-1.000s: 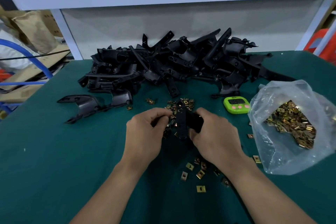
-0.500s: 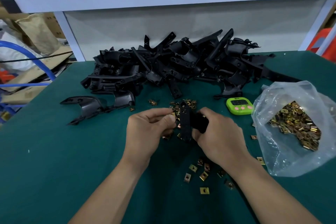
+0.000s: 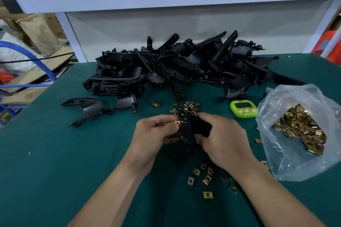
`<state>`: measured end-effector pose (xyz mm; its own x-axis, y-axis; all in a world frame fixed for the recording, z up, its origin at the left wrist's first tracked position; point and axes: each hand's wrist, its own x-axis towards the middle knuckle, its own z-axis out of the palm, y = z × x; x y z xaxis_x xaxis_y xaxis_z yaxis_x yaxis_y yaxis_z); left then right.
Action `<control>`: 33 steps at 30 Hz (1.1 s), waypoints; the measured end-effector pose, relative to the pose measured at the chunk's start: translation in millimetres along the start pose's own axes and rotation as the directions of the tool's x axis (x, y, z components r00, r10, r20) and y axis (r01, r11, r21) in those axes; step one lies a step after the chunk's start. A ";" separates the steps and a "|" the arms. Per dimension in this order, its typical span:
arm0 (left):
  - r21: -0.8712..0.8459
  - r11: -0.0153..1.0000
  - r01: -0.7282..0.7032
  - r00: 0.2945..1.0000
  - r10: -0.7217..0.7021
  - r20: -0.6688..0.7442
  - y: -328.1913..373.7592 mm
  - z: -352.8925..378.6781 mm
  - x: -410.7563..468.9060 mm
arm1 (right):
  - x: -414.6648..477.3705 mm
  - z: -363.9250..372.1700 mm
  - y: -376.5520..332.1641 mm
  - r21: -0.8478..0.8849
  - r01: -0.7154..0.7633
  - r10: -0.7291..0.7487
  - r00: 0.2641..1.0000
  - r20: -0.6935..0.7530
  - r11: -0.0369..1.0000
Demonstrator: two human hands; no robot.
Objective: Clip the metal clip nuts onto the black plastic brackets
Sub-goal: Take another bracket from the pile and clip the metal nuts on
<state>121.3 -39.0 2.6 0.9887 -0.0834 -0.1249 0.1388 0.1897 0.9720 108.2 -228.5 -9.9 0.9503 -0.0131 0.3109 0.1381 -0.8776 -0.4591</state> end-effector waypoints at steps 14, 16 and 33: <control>-0.144 0.987 0.076 0.995 -0.085 -0.058 -1.9 6.5 -3.1 | -1.1 -3.9 -7.1 -0.146 0.037 -0.049 0.996 -0.077 0.989; -0.180 0.981 0.071 0.993 -0.087 -0.085 -2.8 9.5 -3.6 | -3.1 -4.1 -10.0 -0.151 0.031 -0.044 0.996 -0.081 0.988; 0.144 0.988 -0.056 0.942 0.100 -0.319 -12.6 29.0 -13.8 | -9.4 -8.6 -31.8 -0.224 -0.056 0.046 0.998 -0.051 0.973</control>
<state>104.3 -68.6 -2.2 0.9640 0.2526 -0.0837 0.0732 0.0508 0.9960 92.5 -204.6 8.9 0.9402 -0.0778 0.3315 0.0186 -0.9603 -0.2783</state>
